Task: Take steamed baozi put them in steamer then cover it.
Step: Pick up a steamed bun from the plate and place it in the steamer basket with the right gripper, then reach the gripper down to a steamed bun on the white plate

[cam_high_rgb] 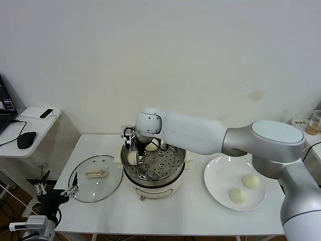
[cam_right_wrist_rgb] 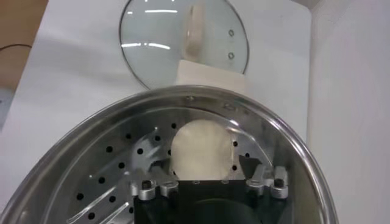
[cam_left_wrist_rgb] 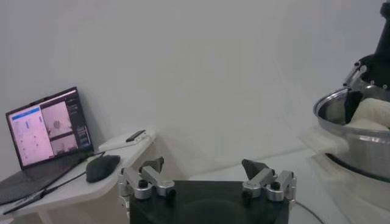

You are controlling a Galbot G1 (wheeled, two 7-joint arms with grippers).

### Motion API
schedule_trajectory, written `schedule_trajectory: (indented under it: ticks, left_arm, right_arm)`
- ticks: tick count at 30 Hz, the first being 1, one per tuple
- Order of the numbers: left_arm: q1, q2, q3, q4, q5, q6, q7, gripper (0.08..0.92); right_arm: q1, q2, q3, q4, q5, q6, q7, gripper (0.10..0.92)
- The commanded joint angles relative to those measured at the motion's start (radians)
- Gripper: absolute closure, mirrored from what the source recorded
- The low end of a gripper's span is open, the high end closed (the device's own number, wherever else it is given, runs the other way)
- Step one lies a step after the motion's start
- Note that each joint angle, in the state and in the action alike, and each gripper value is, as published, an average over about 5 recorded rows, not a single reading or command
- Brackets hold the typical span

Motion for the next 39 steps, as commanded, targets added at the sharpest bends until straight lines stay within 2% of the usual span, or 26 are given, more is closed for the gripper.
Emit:
schedule_trajectory:
  ticks: [1, 6, 12, 21, 32, 39]
  left_arm:
    - [0.0, -0.002, 0.001, -0.005, -0.001, 0.001, 0.0, 0.177]
    - [0.001, 0.0, 0.005, -0.019, -0.001, 0.004, 0.0, 0.177]
    - [-0.004, 0.014, 0.004, -0.011, -0.005, 0.005, 0.001, 0.177]
    - [-0.008, 0.02, 0.024, -0.006, -0.006, 0.004, 0.0, 0.177]
    - [-0.015, 0.02, 0.055, 0.01, 0.018, 0.005, 0.001, 0.177]
    - [-0.016, 0.013, 0.064, 0.021, 0.029, 0.005, 0.002, 0.177]
  right_arm:
    - [0.099, -0.123, -0.006, 0.104, -0.045, 0.07, -0.118, 0.204]
    - [0.184, -0.314, -0.014, 0.214, -0.111, 0.156, -0.218, 0.202]
    - [0.211, -0.573, 0.004, 0.378, -0.157, 0.199, -0.266, 0.203]
    - [0.085, -0.945, 0.012, 0.541, -0.351, 0.306, -0.324, 0.203]
    - [-0.497, -1.154, 0.457, 0.597, -0.52, 0.373, -0.32, 0.203]
    - [-0.796, -1.154, 0.701, 0.569, -0.598, 0.398, -0.3, 0.203]
